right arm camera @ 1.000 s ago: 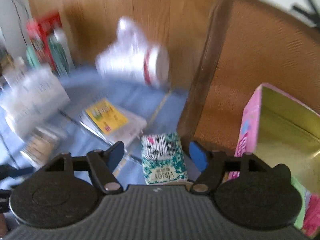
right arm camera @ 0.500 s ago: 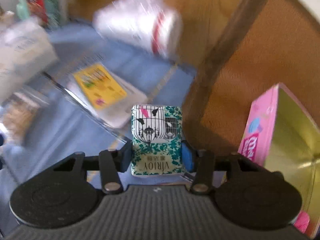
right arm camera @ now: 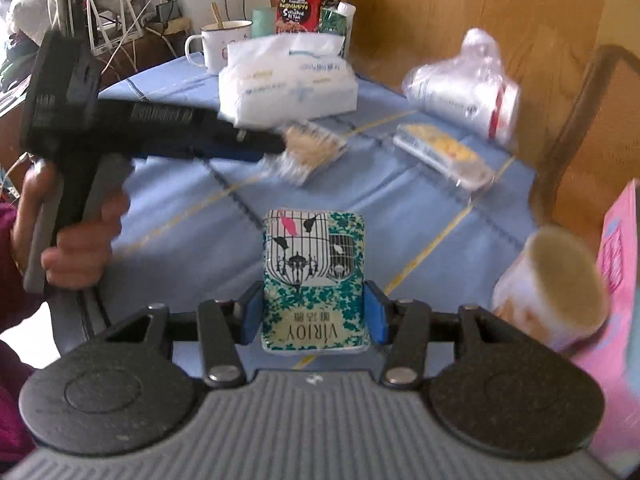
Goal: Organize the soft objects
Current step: 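Set the tissue pack down on the table and open the right gripper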
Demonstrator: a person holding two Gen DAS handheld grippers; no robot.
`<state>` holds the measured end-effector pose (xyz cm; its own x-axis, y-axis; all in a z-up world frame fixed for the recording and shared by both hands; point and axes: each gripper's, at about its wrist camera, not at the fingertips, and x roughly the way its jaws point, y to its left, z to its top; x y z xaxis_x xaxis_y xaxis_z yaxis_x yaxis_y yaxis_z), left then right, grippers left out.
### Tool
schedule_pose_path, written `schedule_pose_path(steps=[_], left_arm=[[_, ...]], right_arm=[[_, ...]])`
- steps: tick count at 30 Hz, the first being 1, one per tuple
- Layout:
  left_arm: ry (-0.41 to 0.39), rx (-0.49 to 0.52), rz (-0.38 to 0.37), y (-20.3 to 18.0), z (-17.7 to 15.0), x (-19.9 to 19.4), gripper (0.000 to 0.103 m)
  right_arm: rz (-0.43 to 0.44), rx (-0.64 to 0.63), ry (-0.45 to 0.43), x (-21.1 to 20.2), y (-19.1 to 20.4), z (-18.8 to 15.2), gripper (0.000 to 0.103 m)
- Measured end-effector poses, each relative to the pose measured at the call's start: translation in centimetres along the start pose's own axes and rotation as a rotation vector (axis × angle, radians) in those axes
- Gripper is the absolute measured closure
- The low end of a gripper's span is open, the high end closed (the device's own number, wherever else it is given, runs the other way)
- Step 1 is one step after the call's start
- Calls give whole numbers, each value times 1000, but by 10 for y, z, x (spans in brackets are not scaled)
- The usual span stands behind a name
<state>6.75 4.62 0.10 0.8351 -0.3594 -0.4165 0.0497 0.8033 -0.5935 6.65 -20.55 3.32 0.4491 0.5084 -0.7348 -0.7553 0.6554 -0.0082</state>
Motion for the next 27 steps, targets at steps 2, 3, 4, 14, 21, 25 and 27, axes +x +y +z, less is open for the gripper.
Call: schedule_pose_path(steps=[2,3,4,14,21,25,27], left_arm=[[2,0,4,0,-1,0,57],[4,-3,5,0,-1,0,57],[7,-5,6,0,-1,0,55],[31,3,31,0,1,6,52],[63,20,119,-7,0,12,46],[73,27,146,-16,-2,5,43],[76,25,133,-23,-1,-3,42]], right_arm=[[-26,27,-47,1,3,-12,45],[-35,49,-69,-1,1,-14,40],[-45,76,-96,-2,0,-18,37],[28,337,-290,-24,-17,-75,20],[23,323,-278,-18,-10,-75,20],[12,299,-266,-16,-7,-75,20],[9,284,-264,-16,-6,-75,20]])
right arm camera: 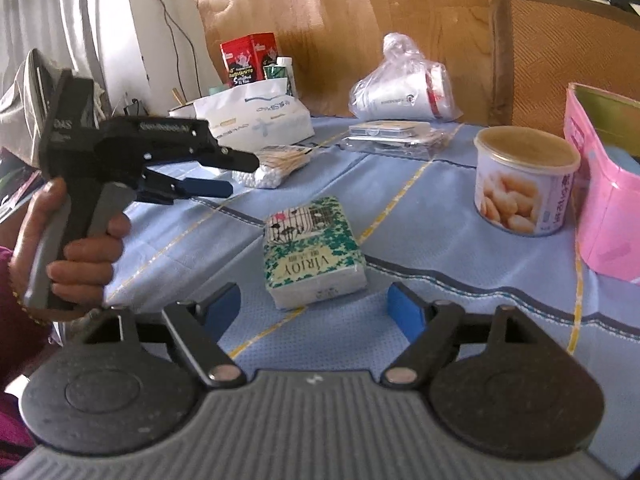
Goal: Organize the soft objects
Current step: 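Grasp the tissue pack with the left gripper and lift it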
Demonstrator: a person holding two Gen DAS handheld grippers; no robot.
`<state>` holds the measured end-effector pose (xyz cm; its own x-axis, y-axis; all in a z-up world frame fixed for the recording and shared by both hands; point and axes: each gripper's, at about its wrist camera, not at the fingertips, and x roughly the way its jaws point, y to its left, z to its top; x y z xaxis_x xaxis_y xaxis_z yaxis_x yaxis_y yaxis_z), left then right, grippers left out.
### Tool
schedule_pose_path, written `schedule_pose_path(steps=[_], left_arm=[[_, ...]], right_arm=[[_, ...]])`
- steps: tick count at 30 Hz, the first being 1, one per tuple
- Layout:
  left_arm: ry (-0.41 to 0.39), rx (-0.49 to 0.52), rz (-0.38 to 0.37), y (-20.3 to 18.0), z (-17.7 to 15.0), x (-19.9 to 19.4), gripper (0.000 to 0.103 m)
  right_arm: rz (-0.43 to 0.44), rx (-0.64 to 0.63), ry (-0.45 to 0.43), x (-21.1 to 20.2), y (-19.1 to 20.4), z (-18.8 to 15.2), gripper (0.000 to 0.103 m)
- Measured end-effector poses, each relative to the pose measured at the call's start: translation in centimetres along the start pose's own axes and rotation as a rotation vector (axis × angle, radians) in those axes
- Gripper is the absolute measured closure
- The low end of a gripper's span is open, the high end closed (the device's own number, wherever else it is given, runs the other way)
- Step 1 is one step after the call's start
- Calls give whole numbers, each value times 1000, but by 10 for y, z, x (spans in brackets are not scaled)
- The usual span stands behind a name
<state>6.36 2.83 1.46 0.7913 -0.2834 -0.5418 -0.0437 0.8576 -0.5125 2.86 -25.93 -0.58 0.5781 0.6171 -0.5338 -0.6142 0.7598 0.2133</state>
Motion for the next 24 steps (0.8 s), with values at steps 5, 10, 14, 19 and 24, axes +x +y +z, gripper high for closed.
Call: schedule_pose_path(steps=[5,10,14,19,24], left_arm=[[12,41,-3,-16,1,-18,41],[86,28,-40,-23,-2,-23,41],[156,-9,-83,-24,-6,-21,44],[234,-39,-148,-27,-14,-13,51],[298,5,-174,-46,-25,1,61]], right_arm=[[2,-5,-10,-1,1,1,20],[-14,-24,-25,-2,2,4,20],[-23,-22,-16,2,2,5,20],[-21,-30,-10,6,3,6,20],[-10,-35,1,12,6,5,20]])
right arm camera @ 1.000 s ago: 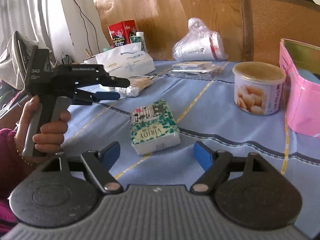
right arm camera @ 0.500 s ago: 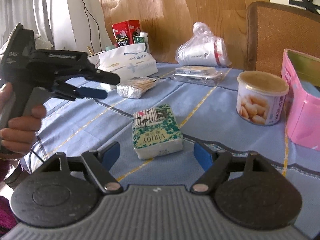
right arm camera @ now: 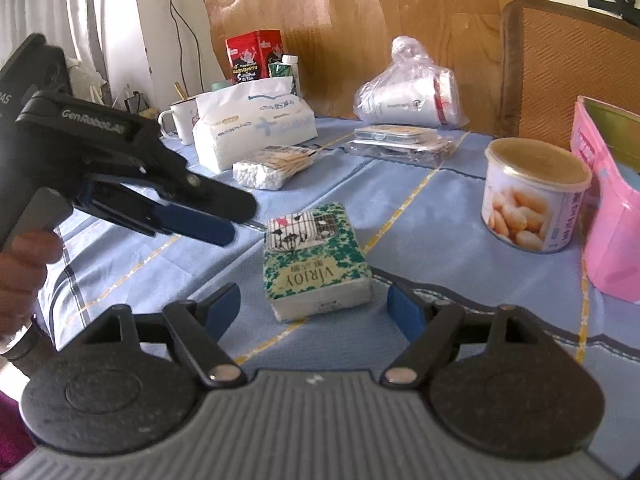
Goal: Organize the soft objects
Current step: 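Grasp the tissue pack with the left gripper and lift it, then carry the tissue pack into the pink tin and open the left gripper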
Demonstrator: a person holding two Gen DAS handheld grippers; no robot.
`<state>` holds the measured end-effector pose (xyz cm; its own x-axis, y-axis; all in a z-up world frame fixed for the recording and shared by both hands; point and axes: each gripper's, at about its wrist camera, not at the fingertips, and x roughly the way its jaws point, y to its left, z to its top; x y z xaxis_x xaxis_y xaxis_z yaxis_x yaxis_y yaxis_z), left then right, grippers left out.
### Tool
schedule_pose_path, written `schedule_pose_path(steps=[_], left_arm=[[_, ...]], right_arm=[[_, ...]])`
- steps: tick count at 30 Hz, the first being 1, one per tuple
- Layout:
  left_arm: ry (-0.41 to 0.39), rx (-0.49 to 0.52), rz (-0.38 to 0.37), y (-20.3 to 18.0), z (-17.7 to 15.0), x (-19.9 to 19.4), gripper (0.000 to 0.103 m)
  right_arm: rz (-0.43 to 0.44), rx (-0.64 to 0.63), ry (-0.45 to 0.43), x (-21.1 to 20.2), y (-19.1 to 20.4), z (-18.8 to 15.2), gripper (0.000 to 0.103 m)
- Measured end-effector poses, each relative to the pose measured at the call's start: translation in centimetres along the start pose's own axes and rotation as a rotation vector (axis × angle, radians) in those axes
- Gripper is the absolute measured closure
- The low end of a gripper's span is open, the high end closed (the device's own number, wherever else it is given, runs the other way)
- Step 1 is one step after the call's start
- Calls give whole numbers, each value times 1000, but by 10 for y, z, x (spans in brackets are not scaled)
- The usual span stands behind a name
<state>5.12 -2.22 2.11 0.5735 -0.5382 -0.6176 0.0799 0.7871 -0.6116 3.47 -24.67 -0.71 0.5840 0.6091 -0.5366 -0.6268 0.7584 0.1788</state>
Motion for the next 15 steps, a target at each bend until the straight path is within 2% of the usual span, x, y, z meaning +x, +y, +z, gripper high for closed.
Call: schedule_pose_path(steps=[2,4,5,8,12,15], left_arm=[[27,16,0,-6,-2,10,67],[54,38,25,-13,-3,23,74],[53,59,47,-18,-4,26,75],[47,128,38,-38,2,27,75],[31,232,-36,-79,15,32,75],[21,337,-68,-120,26,47,75]], right_arm=[[5,-9,3,3,3,0,21],[-10,-25,-6,5,6,0,35],[-36,-44,-9,6,9,-1,46],[-73,-44,-48,-3,5,-2,47],[-142,4,-190,-36,-9,-5,47],[-233,33,-280,-57,-22,-2,47]])
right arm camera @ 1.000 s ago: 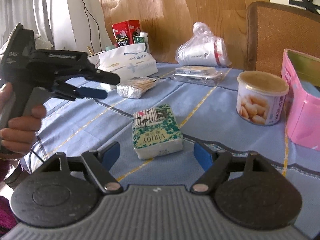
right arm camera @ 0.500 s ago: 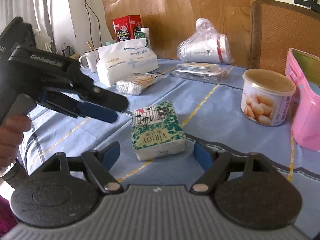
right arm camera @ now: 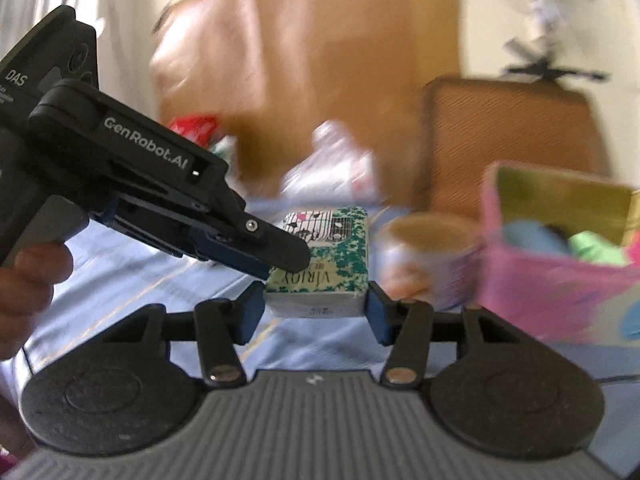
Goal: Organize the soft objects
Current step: 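Carry the tissue pack into the pink tin and open the left gripper, then move the right gripper to the white barcode box and grasp it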
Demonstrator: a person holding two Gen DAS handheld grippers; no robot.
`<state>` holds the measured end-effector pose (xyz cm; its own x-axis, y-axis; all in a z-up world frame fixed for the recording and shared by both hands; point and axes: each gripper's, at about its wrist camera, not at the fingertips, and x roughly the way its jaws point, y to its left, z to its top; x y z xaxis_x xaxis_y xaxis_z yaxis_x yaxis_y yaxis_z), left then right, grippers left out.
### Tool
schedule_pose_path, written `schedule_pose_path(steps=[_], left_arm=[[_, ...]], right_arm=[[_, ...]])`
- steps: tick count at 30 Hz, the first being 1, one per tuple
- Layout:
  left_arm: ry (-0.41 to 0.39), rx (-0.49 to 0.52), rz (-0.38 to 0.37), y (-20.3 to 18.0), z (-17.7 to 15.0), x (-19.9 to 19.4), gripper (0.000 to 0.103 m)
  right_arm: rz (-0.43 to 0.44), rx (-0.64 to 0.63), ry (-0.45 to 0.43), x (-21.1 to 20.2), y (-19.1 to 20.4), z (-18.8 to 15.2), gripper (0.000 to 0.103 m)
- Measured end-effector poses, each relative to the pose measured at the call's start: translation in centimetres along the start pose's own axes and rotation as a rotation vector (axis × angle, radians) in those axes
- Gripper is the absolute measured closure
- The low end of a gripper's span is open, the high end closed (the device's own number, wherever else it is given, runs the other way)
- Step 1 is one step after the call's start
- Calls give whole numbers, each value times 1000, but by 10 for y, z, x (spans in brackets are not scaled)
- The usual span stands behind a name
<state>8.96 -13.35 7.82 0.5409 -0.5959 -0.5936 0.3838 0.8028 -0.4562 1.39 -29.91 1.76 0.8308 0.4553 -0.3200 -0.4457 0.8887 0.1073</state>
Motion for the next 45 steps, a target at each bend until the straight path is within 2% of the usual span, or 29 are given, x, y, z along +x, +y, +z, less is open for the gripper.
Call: schedule_pose_path(steps=[4,7,11,13,14,17,20,29,32,34,37,40,43,45], left_arm=[[-14,119,-59,-44,33,32,75],[-11,189,-83,-71,50,63,75],[-50,290,-3,-103,66,108,69],[-56,292,51,-108,70,122,68],[-48,271,61,-105,70,125,68],[-35,227,31,-93,63,118,68],[-51,240,60,-81,50,100,65],[-58,187,17,-42,4,43,64],[-83,145,54,-11,-15,15,64],[-105,94,104,15,-26,-5,64],[-136,-16,182,61,-38,-33,64],[-182,-105,298,104,-50,-59,64],[-207,-202,339,139,-63,-75,64],[-223,-242,356,155,-70,-79,65]], right_arm=[[-150,31,-106,-18,-28,11,47],[-254,63,-147,-28,-55,16,47],[-405,48,-162,-19,-88,17,46],[-538,30,-137,3,-109,18,44],[-580,21,-122,12,-118,18,39],[-658,31,-81,30,-141,17,37],[-635,76,-113,21,-147,14,36],[-573,135,-197,-7,-121,13,36],[-489,138,-231,-16,-104,18,38],[-384,110,-231,-16,-86,23,45],[-223,81,-183,-5,-56,31,47],[-59,75,-92,27,-25,38,47],[26,48,12,78,5,50,46],[34,59,66,113,17,60,43]])
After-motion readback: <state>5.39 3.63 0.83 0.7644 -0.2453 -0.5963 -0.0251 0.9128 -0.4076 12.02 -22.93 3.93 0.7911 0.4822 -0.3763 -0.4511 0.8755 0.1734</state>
